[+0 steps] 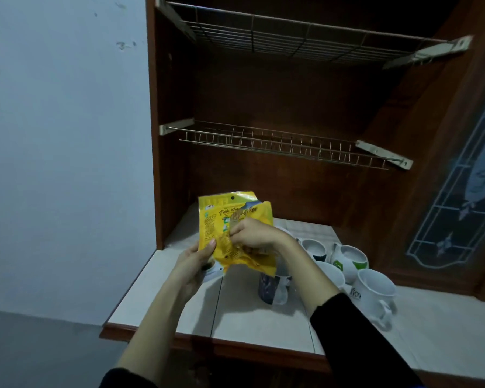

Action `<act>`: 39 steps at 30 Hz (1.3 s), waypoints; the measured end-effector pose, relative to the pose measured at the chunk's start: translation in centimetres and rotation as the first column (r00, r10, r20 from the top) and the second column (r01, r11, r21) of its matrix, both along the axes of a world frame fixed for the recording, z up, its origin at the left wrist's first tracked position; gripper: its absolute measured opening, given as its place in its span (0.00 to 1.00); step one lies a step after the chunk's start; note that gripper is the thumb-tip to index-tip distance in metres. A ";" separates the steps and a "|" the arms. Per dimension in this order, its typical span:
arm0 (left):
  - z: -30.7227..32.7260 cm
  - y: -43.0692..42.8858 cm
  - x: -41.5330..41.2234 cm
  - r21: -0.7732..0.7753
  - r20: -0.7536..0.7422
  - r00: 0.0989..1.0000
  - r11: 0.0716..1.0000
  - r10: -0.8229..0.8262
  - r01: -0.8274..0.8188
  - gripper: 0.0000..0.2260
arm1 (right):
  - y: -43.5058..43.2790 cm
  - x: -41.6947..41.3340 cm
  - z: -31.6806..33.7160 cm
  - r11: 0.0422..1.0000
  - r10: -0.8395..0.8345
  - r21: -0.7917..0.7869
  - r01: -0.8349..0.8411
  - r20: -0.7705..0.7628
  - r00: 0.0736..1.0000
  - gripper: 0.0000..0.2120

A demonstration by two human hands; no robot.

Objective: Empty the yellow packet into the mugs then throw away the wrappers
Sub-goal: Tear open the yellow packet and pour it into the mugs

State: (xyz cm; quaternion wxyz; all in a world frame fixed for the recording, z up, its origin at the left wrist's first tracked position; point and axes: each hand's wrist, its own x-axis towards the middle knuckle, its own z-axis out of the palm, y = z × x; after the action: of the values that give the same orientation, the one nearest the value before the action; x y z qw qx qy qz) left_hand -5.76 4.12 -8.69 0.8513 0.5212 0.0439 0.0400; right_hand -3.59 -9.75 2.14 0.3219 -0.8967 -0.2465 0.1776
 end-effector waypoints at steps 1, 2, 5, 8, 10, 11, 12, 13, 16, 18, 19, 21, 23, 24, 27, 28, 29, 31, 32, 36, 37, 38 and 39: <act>0.0 0.2 0.0 0.001 0.006 1.000 1.000 0.015 -0.015 0.08 | -0.1 -0.1 0.2 1.000 0.011 0.013 -0.010 -0.057 0.998 0.11; 0.0 0.4 -0.1 0.001 0.014 1.000 1.000 0.027 -0.027 0.08 | -0.2 -0.1 0.3 0.999 0.008 0.038 -0.004 -0.103 0.995 0.08; 0.3 0.5 -0.3 0.012 0.059 0.998 0.999 0.034 -0.035 0.09 | -0.3 0.2 0.2 0.990 -0.044 0.124 0.063 -0.144 0.989 0.06; 0.8 0.2 -0.2 -0.003 0.072 0.996 0.999 0.047 -0.047 0.10 | -0.4 0.7 -0.2 0.961 -0.097 0.245 0.130 -0.142 0.985 0.08; 0.9 0.3 -0.2 -0.015 0.056 0.997 0.999 0.053 -0.052 0.10 | -0.9 1.1 -0.3 0.898 -0.134 0.386 0.212 -0.218 0.967 0.09; 0.9 0.5 -0.3 -0.022 0.050 0.997 0.998 0.054 -0.053 0.10 | -1.3 1.2 -0.3 0.841 -0.144 0.469 0.268 -0.284 0.948 0.09; 0.9 0.6 -0.5 -0.034 0.045 0.997 0.998 0.056 -0.055 0.10 | -2.1 1.2 -0.3 0.777 -0.150 0.539 0.324 -0.342 0.928 0.08; 0.9 0.8 -0.6 -0.039 0.044 0.997 0.997 0.062 -0.060 0.09 | -2.9 1.3 -0.2 0.716 -0.160 0.590 0.373 -0.382 0.910 0.07; 1.0 1.3 -1.2 -0.027 0.048 0.995 0.996 0.090 -0.089 0.08 | -5.7 1.8 -0.9 0.599 -0.282 0.634 0.489 -0.405 0.870 0.07; 1.1 1.7 -1.4 -0.034 0.036 0.993 0.993 0.112 -0.111 0.07 | -7.3 2.2 -2.1 0.593 -0.414 0.587 0.550 -0.364 0.834 0.07; 1.0 1.9 -1.4 -0.047 0.023 0.992 0.991 0.123 -0.122 0.06 | -7.9 2.5 -2.8 0.607 -0.456 0.552 0.571 -0.346 0.820 0.07; 0.9 2.5 -1.5 -0.062 -0.001 0.991 0.989 0.136 -0.136 0.06 | -8.6 3.0 -4.3 0.662 -0.506 0.462 0.590 -0.306 0.807 0.08; 0.8 2.9 -1.5 -0.061 -0.019 0.990 0.988 0.143 -0.144 0.06 | -8.8 3.5 -5.6 0.721 -0.535 0.362 0.591 -0.249 0.807 0.08; 0.7 3.0 -1.6 -0.060 -0.028 0.990 0.988 0.140 -0.141 0.06 | -8.7 3.6 -6.0 0.735 -0.548 0.333 0.591 -0.222 0.806 0.07; 0.5 3.6 -1.5 -0.066 -0.051 0.989 0.987 0.140 -0.143 0.06 | -7.7 4.0 -6.2 0.720 -0.579 0.377 0.583 -0.136 0.804 0.06; 0.4 3.8 -1.4 -0.064 -0.059 0.988 0.987 0.144 -0.148 0.06 | -7.1 4.0 -6.0 0.702 -0.576 0.423 0.573 -0.136 0.806 0.06; 0.5 3.9 -1.3 -0.049 -0.062 0.987 0.987 0.147 -0.150 0.06 | -6.3 4.1 -5.7 0.683 -0.557 0.470 0.559 -0.159 0.815 0.06; 0.5 4.2 -0.9 0.013 -0.076 0.988 0.991 0.137 -0.136 0.06 | -4.4 3.8 -5.2 0.714 -0.474 0.495 0.495 -0.179 0.862 0.09; 0.5 4.3 -0.8 0.047 -0.090 0.989 0.992 0.118 -0.115 0.05 | -3.4 3.7 -5.2 0.769 -0.419 0.462 0.443 -0.159 0.894 0.12; 0.9 5.2 0.4 0.163 -0.175 0.979 0.983 0.109 -0.080 0.04 | 0.1 4.1 -5.9 0.876 -0.280 0.361 0.320 -0.160 0.947 0.16; 1.0 5.3 1.0 0.240 -0.201 0.967 0.965 0.155 -0.105 0.06 | 0.8 4.6 -6.2 0.886 -0.304 0.326 0.330 -0.130 0.944 0.15; 0.9 5.7 2.0 0.337 -0.207 0.953 0.931 0.219 -0.141 0.07 | 1.7 5.3 -6.4 0.893 -0.333 0.288 0.346 -0.093 0.938 0.14; 0.9 5.8 3.0 0.440 -0.187 0.940 0.880 0.284 -0.178 0.08 | 2.3 5.9 -6.7 0.892 -0.366 0.256 0.371 -0.071 0.928 0.14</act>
State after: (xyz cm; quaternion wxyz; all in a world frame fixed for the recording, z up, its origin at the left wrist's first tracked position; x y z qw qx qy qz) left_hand -2.78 9.91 -7.80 0.6970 0.6826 0.2021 0.0855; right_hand 2.35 -7.47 -4.52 0.4693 -0.8739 -0.0903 0.0882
